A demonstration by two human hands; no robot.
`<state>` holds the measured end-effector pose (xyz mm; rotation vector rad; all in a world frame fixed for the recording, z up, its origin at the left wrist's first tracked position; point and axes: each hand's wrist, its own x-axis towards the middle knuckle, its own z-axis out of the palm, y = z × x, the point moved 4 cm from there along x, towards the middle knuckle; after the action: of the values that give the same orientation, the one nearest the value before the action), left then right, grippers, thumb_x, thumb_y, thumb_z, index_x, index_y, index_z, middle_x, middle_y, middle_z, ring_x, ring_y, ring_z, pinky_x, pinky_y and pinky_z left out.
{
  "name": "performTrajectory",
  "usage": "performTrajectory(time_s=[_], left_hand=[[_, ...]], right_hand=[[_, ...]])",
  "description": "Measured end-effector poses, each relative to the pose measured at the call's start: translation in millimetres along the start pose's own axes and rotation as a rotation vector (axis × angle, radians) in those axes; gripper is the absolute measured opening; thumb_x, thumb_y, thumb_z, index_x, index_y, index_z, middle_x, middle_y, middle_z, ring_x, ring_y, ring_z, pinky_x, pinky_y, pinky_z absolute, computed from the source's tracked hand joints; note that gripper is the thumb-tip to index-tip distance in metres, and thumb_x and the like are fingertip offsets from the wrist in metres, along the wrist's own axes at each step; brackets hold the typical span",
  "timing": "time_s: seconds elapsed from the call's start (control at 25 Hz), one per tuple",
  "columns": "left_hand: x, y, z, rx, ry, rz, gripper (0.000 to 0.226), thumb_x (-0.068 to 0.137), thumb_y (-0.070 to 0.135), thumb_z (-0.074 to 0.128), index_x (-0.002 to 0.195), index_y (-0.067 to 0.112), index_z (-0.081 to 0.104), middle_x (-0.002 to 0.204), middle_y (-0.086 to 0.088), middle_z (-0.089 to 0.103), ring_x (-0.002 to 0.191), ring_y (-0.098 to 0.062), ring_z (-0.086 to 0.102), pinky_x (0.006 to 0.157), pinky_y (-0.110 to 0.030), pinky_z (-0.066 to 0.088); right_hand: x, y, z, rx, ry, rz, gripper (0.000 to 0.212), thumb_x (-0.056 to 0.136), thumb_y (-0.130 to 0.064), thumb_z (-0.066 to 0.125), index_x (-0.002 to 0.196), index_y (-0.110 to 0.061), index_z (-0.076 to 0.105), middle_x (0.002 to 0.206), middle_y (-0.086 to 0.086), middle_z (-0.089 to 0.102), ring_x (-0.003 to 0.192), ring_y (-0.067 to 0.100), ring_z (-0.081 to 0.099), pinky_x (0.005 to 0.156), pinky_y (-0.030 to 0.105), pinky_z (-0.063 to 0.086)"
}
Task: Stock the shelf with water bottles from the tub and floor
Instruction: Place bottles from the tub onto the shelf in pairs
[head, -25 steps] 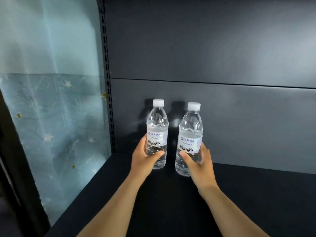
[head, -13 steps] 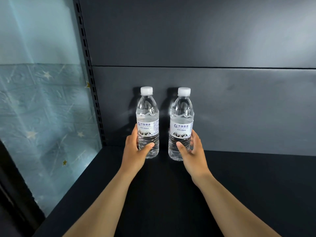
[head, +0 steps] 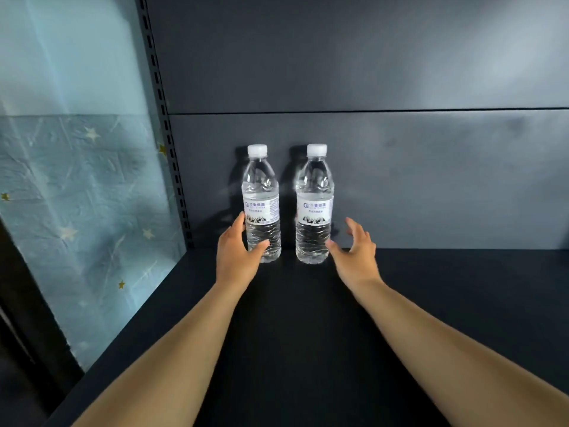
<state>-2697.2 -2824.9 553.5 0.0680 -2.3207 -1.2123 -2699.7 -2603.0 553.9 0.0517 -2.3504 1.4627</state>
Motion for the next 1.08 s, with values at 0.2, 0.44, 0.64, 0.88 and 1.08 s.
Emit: performTrajectory(time_s=[0.2, 0.44, 0.64, 0.88, 1.08], left_hand=[[-39.3, 61.6, -33.9, 0.607, -0.221, 0.082, 0.086, 0.082, 0.051, 0.061, 0.149, 0.023, 0.015, 0.157, -0.004, 0.017, 0.146, -0.023, 0.009, 0.116, -0.043, 0.016], [-147.8, 186.5, -45.2, 1.031, -0.329, 0.214, 0.084, 0.085, 0.056, 0.053, 0.150, 0.025, 0.010, 0.159, -0.004, 0.007, 0.147, -0.023, -0.004, 0.117, -0.049, -0.001], [-265.8, 283.2, -12.6, 1.084, -0.361, 0.261, 0.080, 0.088, 0.054, 0.050, 0.150, 0.024, 0.010, 0.159, -0.006, 0.004, 0.146, -0.023, -0.007, 0.119, -0.048, -0.001], [-395.1, 312.1, 18.3, 0.887, -0.434, 0.033, 0.081, 0.087, 0.056, 0.050, 0.150, 0.025, 0.011, 0.158, -0.008, 0.006, 0.147, -0.026, -0.002, 0.118, -0.048, 0.007], [-472.0, 293.3, 18.8, 0.904, -0.481, -0.014, 0.079, 0.087, 0.055, 0.051, 0.150, 0.025, 0.013, 0.158, -0.008, 0.009, 0.146, -0.026, 0.001, 0.118, -0.046, 0.011]], right_hand=[[-27.9, -16.1, -126.2, -0.536, -0.097, -0.162, 0.061, 0.086, -0.035, 0.062, 0.141, -0.027, 0.037, 0.145, 0.001, 0.035, 0.138, 0.024, 0.021, 0.111, 0.043, 0.024], [-109.6, -42.4, -269.9, -0.892, -0.283, -0.318, 0.068, 0.088, -0.053, 0.051, 0.146, -0.033, 0.021, 0.154, -0.002, 0.013, 0.145, 0.022, -0.005, 0.116, 0.044, 0.012], [-176.3, -40.0, -377.1, -0.964, -0.365, -0.430, 0.080, 0.085, -0.058, 0.052, 0.149, -0.033, 0.011, 0.156, 0.000, 0.007, 0.146, 0.023, -0.005, 0.116, 0.044, 0.012], [-243.5, -29.7, -466.4, -1.043, -0.395, -0.459, 0.083, 0.083, -0.056, 0.056, 0.149, -0.030, 0.014, 0.155, 0.004, 0.014, 0.144, 0.024, 0.004, 0.114, 0.046, 0.016], [-318.1, 8.6, -488.3, -0.968, -0.389, -0.399, 0.079, 0.084, -0.051, 0.059, 0.148, -0.028, 0.019, 0.153, 0.004, 0.019, 0.142, 0.025, 0.012, 0.113, 0.045, 0.019]])
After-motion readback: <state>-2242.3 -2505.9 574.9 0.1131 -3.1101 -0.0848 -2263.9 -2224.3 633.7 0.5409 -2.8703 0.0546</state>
